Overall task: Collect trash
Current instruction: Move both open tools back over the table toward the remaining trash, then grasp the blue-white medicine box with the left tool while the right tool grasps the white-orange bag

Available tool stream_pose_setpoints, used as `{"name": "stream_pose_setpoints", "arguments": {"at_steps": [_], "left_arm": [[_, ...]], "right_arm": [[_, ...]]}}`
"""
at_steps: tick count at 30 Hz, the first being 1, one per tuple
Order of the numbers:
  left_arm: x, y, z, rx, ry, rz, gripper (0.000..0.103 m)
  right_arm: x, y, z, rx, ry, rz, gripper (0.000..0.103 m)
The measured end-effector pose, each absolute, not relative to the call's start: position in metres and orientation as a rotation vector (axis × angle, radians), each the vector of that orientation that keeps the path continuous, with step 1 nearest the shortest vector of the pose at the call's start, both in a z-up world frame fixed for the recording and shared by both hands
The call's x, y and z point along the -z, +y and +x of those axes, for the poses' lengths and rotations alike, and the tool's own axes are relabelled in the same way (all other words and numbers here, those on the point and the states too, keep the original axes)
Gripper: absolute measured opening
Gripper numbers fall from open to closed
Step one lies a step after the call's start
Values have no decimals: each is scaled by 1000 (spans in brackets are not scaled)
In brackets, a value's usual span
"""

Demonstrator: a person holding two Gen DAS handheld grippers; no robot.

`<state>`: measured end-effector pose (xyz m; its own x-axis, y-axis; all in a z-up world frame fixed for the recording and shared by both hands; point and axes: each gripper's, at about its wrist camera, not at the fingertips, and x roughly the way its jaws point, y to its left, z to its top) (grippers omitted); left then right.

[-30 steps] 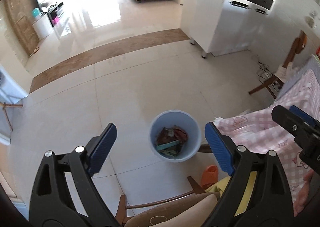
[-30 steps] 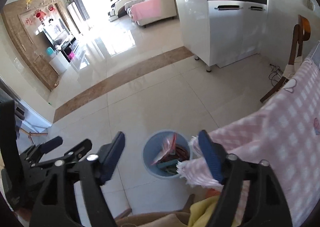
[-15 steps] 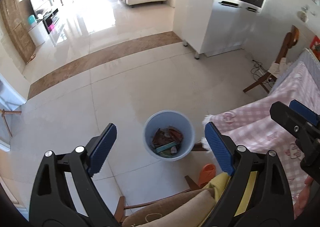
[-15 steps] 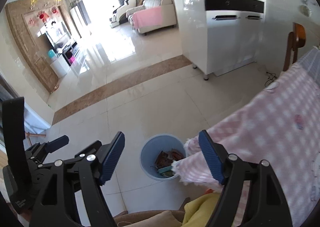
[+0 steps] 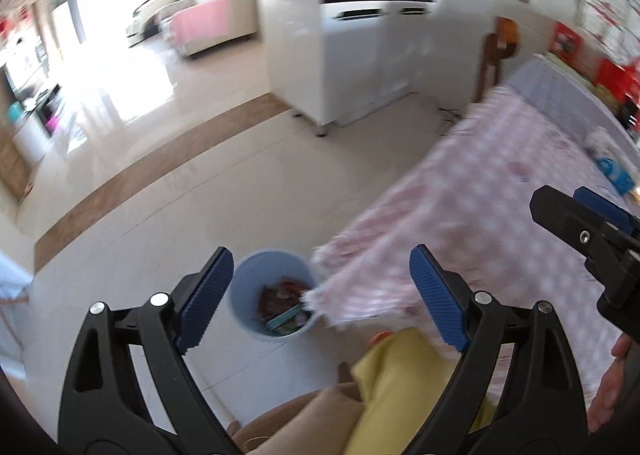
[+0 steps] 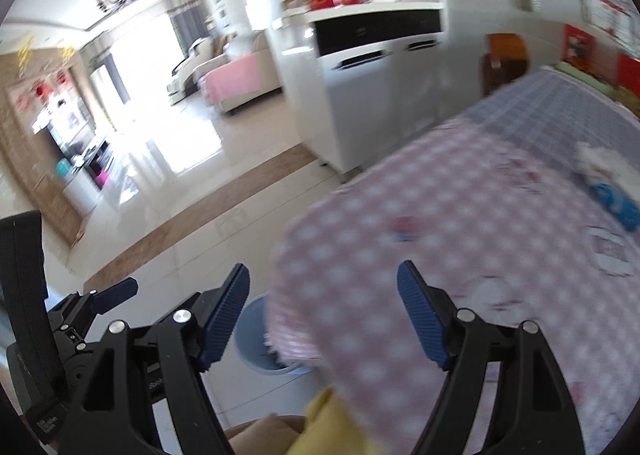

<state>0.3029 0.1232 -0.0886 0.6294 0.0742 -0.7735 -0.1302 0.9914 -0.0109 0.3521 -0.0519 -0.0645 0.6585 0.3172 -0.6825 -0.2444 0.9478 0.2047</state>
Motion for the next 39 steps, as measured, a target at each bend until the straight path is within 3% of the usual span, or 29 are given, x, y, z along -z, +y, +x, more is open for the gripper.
{"name": "stream_pose_setpoints", "arguments": {"at_steps": [23,31,37,39], "left_arm": [[52,-164,362,523,917,72,88],[36,-212,419,552,946,-47,88],[57,-232,465,457,1014,-96,88],[68,-236,475,430,1048,-101,64]], "right_arm": [[51,-362,321,252,725,323,76],[33,-428,339,338,716,378,82],[43,-449,380,335,779,417,82],[52,-451,393,325,804,447,82]]}}
